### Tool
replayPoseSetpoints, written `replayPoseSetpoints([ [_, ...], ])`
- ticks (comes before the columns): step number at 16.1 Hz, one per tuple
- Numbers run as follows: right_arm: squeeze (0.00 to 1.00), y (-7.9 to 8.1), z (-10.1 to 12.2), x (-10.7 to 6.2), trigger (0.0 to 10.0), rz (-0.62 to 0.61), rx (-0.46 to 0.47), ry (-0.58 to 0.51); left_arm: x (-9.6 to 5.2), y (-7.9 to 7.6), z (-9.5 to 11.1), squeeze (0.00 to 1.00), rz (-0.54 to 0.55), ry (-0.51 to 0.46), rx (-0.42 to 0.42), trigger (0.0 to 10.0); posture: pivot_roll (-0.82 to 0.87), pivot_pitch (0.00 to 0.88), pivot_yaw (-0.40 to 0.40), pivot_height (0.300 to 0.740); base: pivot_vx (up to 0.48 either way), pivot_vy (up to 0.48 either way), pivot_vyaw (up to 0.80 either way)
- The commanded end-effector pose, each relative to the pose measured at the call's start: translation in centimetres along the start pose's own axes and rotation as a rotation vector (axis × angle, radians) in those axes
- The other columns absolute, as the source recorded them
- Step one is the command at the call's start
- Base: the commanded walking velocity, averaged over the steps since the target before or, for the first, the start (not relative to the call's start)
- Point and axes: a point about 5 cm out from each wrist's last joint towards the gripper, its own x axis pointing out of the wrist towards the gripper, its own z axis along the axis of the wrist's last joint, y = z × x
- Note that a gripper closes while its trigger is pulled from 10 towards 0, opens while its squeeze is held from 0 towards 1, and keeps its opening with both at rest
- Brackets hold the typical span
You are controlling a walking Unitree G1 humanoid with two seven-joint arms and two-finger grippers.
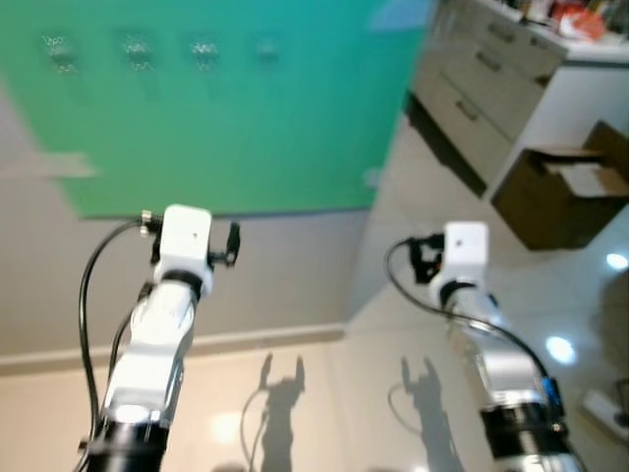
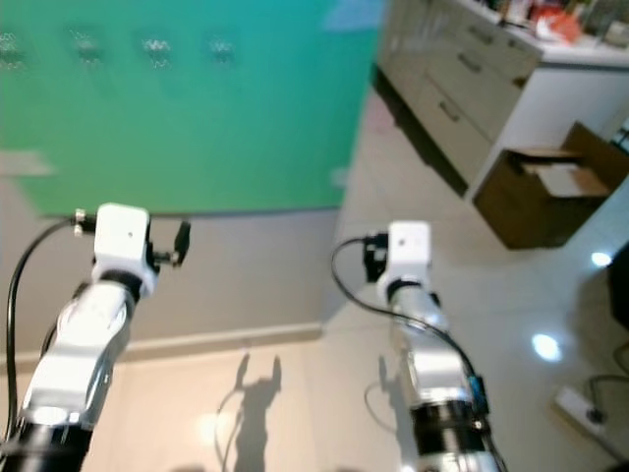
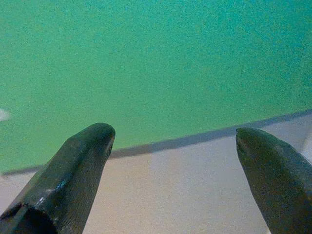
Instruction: Hang keys on a hook
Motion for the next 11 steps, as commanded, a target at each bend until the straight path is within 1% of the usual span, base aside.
replayPoseSetpoints([
  [1,0.00,0.5,0.3,-0.1,10.0,-0.006,0.029,-0.023,0.1,0.6,-0.1,0.00,-0.003,0.017,0.019,10.0,-0.04,0.000,-0.020,0.740,0.000,0.480,0.00],
  [3,0.00,0.8,-0.2,-0.3,10.0,-0.029,0.065,-0.030,0.4,1.3,0.2,0.00,-0.010,0.019,0.036,10.0,-0.03,0.000,0.024,0.740,0.000,0.480,0.00],
  [5,0.00,1.2,-0.3,-0.4,10.0,-0.033,0.078,-0.035,0.5,1.7,0.3,0.00,-0.012,0.019,0.040,10.0,-0.02,0.000,0.048,0.740,0.000,0.480,0.00],
  [8,0.00,1.7,-0.4,-0.5,10.0,-0.020,0.084,-0.052,0.9,1.9,0.4,0.00,-0.019,0.022,0.041,10.0,-0.02,0.000,0.051,0.740,0.000,0.480,0.00],
  [9,0.00,1.7,-0.2,-0.5,10.0,-0.019,0.077,-0.068,0.6,2.1,-0.5,0.00,-0.011,0.051,0.022,10.0,-0.03,0.000,0.043,0.740,0.000,0.480,0.00],
  [11,0.00,1.0,-0.3,-0.4,10.0,-0.047,0.068,-0.062,0.3,1.9,-1.8,0.00,-0.010,0.085,0.040,10.0,-0.02,0.000,0.012,0.740,0.000,0.480,0.00],
])
